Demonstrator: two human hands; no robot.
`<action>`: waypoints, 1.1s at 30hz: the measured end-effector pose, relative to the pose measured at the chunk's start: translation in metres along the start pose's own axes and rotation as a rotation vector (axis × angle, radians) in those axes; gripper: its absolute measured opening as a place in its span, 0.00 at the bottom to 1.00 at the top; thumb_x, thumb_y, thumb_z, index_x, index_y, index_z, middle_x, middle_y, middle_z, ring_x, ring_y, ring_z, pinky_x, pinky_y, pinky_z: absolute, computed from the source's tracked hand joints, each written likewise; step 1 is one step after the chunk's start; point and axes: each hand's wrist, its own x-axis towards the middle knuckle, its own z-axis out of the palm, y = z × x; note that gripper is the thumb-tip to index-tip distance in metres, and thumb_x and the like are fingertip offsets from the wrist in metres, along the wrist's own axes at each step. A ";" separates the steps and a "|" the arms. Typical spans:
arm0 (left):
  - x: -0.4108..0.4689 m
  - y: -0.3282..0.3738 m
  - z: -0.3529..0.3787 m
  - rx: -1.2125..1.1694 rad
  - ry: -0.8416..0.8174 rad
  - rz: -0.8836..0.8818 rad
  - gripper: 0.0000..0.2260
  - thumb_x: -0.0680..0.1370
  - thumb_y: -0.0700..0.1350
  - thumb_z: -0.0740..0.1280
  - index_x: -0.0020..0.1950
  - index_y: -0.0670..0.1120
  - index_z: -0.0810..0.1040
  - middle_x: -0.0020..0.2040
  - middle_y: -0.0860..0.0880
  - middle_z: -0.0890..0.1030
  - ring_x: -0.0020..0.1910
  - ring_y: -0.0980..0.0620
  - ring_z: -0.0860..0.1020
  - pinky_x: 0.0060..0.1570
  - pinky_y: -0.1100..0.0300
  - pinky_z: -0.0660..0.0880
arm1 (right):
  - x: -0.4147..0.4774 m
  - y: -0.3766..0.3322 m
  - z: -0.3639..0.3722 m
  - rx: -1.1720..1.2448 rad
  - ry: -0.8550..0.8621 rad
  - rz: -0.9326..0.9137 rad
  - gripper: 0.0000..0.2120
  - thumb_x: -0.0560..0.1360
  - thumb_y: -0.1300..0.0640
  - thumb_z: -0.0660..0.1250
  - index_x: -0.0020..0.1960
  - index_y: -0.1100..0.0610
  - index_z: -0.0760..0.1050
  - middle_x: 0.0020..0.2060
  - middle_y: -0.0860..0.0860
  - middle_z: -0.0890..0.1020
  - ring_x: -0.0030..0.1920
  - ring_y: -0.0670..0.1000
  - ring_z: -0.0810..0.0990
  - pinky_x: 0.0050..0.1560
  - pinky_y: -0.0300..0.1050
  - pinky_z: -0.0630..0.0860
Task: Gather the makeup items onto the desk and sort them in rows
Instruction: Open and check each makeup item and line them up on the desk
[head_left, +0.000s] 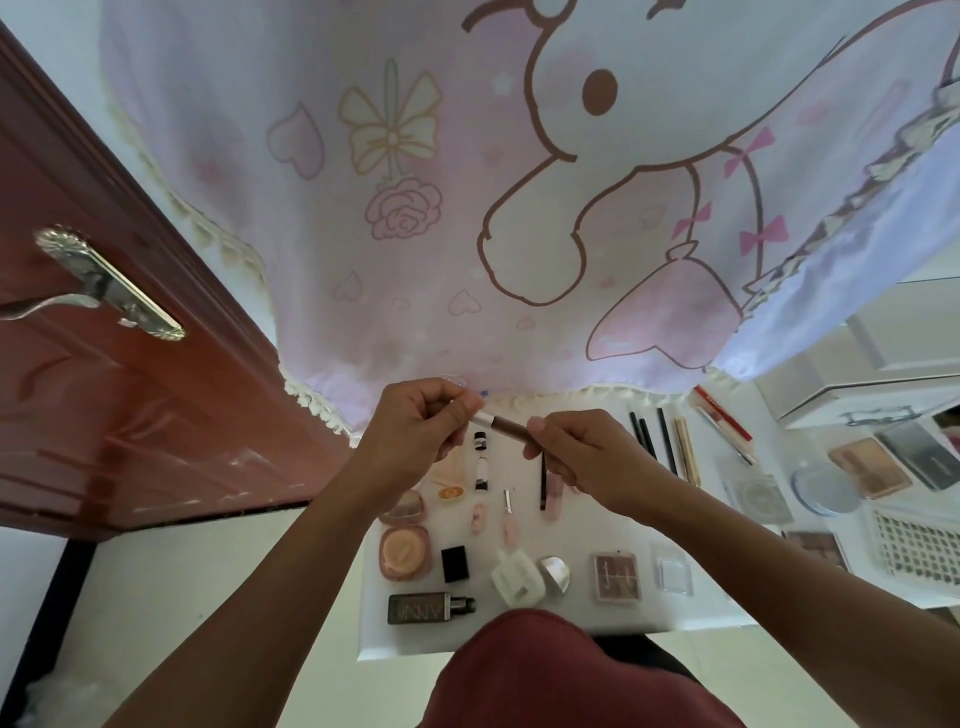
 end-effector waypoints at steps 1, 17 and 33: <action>0.000 0.000 0.000 -0.001 0.000 0.000 0.07 0.78 0.37 0.66 0.42 0.41 0.81 0.26 0.47 0.72 0.24 0.53 0.65 0.24 0.64 0.61 | 0.000 0.000 0.000 0.000 0.003 -0.005 0.12 0.80 0.52 0.64 0.45 0.59 0.78 0.26 0.47 0.69 0.28 0.48 0.65 0.31 0.43 0.64; -0.002 -0.004 -0.003 0.014 -0.029 -0.020 0.08 0.78 0.39 0.67 0.47 0.34 0.80 0.25 0.47 0.72 0.23 0.53 0.64 0.24 0.64 0.61 | -0.001 0.006 0.004 0.015 -0.063 0.000 0.07 0.78 0.51 0.69 0.53 0.52 0.76 0.28 0.46 0.71 0.31 0.47 0.67 0.32 0.41 0.66; -0.001 -0.007 -0.006 0.002 -0.029 -0.053 0.06 0.78 0.39 0.67 0.45 0.36 0.80 0.26 0.45 0.72 0.23 0.53 0.64 0.24 0.64 0.60 | 0.003 0.005 0.007 0.015 -0.056 0.004 0.15 0.82 0.51 0.60 0.48 0.59 0.81 0.26 0.45 0.72 0.30 0.48 0.66 0.32 0.41 0.64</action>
